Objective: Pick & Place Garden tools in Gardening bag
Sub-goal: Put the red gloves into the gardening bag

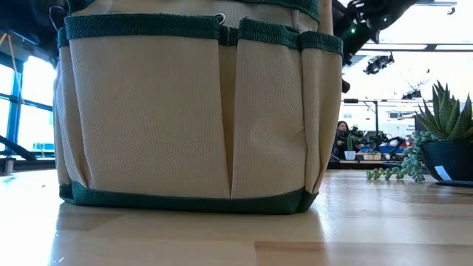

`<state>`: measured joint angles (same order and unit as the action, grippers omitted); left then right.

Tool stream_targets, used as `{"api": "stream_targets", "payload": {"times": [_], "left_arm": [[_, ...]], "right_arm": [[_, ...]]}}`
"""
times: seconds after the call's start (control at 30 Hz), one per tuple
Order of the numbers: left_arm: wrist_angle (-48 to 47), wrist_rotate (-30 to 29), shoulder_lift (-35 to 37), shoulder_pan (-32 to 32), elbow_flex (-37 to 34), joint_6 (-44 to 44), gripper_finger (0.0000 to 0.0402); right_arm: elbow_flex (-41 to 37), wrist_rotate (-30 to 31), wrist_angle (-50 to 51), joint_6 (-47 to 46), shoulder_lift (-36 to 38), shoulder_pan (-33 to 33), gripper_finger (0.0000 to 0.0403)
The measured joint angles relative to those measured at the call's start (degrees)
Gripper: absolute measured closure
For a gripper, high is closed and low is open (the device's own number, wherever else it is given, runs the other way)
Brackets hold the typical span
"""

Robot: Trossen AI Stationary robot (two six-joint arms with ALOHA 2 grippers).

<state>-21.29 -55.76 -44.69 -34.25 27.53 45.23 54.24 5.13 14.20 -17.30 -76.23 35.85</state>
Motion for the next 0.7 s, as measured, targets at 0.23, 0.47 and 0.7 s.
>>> {"api": "stream_targets", "payload": {"times": [0.23, 0.47, 0.7], "left_arm": [[0.1, 8.4, -0.2, 6.7, 0.0, 2.7, 0.0215], [0.3, 9.2, -0.2, 9.2, 0.0, 3.3, 0.0215], [0.1, 9.7, -0.2, 10.4, 0.0, 3.3, 0.0215]], "right_arm": [[0.0, -5.2, -0.2, 1.3, -2.8, 5.7, 0.0187], [0.0, -7.1, 1.8, 2.8, -6.9, 6.2, 0.0187], [0.0, -6.8, 2.6, 3.6, -8.7, 6.2, 0.0187]]}}
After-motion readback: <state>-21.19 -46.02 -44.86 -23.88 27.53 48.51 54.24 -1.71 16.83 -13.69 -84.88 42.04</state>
